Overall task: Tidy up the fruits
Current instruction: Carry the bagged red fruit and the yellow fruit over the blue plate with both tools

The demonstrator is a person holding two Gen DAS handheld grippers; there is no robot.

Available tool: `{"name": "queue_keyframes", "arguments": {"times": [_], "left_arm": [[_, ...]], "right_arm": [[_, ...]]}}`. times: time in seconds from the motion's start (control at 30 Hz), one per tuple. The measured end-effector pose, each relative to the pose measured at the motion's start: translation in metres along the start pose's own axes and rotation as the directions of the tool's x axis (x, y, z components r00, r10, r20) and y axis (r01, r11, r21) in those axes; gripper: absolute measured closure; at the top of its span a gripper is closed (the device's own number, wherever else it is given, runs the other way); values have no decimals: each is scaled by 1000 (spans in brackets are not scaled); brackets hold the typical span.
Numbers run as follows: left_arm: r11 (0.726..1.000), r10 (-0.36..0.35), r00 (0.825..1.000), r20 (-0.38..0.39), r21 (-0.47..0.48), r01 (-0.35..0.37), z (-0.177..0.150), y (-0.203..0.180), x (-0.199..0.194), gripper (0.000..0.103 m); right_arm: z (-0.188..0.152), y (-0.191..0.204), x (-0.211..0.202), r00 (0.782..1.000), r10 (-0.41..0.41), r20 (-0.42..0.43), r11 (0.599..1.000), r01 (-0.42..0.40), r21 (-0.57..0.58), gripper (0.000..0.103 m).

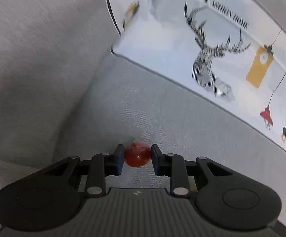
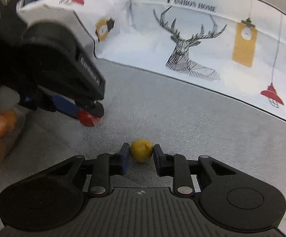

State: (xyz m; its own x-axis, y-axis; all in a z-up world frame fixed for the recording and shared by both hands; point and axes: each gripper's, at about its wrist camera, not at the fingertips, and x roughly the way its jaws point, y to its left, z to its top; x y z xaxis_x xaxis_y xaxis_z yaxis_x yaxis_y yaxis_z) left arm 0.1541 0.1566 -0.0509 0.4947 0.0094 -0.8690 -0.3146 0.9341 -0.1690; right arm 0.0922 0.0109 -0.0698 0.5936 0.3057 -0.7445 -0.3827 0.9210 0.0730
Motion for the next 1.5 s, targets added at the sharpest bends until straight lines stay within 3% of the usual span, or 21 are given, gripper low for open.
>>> {"name": "queue_keyframes", "arguments": {"times": [0.13,0.27,0.4,0.53,0.67,0.77,0.9,1.2,1.33,1.4,1.5], "left_arm": [[998,-56,997,53,-10,57,-7,5,-23,71],[992,-92,990,109,94,81,-23,-10,-47,71],[970,-103,978,181,236,59,-48,-34,-75,71],[940,-190,969,161,313,133,-81,-56,-109,71],[883,-286,946,150,424,200,-122,-81,-135,71],[854,-339,931,134,459,245,-152,-83,-143,71],[829,-351,931,96,494,262,-170,-88,-138,71],[848,-329,943,47,454,274,-162,-90,-108,71],[849,-338,940,42,444,286,-159,-90,-107,71],[841,-353,935,25,446,305,-160,-91,-106,71],[804,-392,919,-43,469,365,-166,-98,-102,71]], "right_arm": [[20,-18,-57,995,-24,101,1000,23,11,76],[21,-44,-127,980,-74,185,997,69,35,76],[-5,-68,-185,966,-133,222,990,118,80,76],[-45,-87,-217,970,-158,185,971,119,207,76],[-67,-102,-234,975,-152,160,940,93,327,76],[-80,-104,-237,974,-164,155,941,108,321,76],[-91,-108,-236,976,-184,113,944,144,296,76],[-104,-134,-238,971,-221,89,925,180,334,76],[-107,-140,-235,972,-222,73,923,185,338,76],[-108,-140,-234,975,-213,69,925,178,337,76],[-106,-139,-232,980,-189,61,931,159,327,76]]}}
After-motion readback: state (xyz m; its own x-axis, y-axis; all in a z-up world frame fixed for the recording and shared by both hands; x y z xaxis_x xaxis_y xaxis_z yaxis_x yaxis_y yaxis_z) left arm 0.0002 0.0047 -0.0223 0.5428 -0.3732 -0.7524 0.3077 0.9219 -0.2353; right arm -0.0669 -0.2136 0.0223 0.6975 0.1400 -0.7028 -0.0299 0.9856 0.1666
